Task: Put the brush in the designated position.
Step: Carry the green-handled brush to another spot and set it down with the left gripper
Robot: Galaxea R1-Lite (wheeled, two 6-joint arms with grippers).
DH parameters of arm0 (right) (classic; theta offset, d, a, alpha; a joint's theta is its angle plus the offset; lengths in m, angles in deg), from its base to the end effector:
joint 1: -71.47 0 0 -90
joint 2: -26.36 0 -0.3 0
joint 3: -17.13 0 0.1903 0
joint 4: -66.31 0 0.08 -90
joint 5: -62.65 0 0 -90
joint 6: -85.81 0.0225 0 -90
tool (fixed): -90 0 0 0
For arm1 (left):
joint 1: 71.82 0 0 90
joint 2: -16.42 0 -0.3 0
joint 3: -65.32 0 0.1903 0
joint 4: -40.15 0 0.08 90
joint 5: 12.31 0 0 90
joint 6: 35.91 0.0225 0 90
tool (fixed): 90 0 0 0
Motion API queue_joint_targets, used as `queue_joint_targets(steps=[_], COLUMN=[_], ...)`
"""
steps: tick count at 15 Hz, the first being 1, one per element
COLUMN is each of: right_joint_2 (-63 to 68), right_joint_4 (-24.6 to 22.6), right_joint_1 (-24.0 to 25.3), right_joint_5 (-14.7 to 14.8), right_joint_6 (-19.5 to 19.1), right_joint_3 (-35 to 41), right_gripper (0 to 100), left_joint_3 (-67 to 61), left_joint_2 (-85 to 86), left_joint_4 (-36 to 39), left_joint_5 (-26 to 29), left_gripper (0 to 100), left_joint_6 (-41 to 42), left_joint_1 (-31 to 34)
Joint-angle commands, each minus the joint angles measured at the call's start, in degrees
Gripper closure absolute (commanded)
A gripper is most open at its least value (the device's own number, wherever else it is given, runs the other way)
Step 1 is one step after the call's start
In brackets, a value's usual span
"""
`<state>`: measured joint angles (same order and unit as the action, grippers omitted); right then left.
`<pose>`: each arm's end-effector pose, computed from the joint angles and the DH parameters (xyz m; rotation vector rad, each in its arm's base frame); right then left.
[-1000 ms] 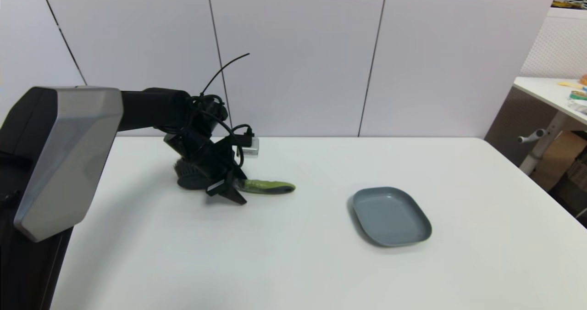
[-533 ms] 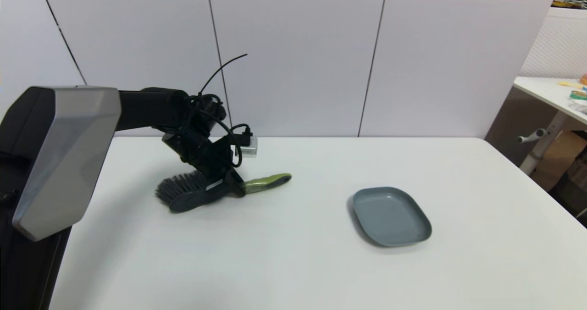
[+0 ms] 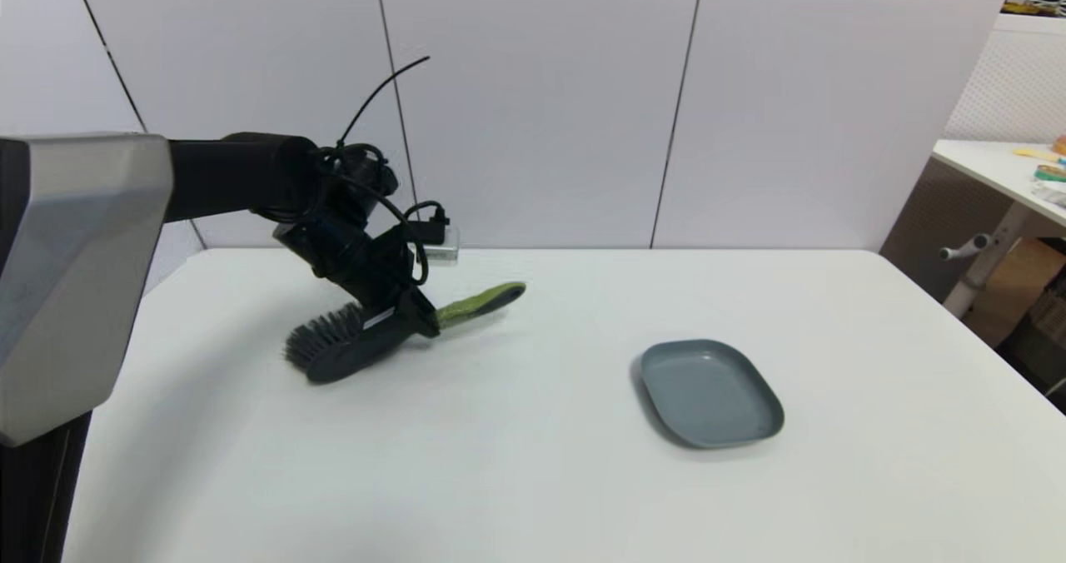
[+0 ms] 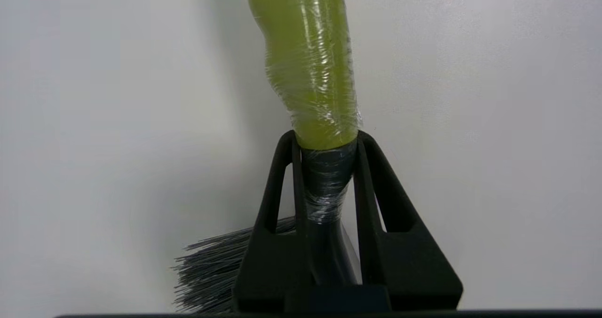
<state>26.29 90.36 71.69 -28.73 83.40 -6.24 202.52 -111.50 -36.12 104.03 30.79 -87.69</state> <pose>-0.0229 0.0005 0.0742 -0.0420 0.0101 0.0281 0.3929 -0.1221 0.1752 0.8666 0.6606 -1.2426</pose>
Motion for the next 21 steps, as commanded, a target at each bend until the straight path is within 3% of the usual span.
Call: queue_joint_targets(steps=[1,21], right_joint_2=[-0.10,0.07], right_joint_4=[0.02,0.02], right_joint_1=[0.04,0.04], right_joint_5=[-0.03,-0.03], right_joint_6=[-0.05,-0.05], right_joint_3=[0.09,0.09], right_gripper=[0,0], left_joint_3=[-0.02,-0.02], left_joint_2=[2.42,8.13], left_joint_4=[-0.28,-0.19], left_joint_5=[0.11,0.02], left_gripper=[100,100], left_joint_6=[0.54,0.37], left_joint_1=[-0.12,-2.94])
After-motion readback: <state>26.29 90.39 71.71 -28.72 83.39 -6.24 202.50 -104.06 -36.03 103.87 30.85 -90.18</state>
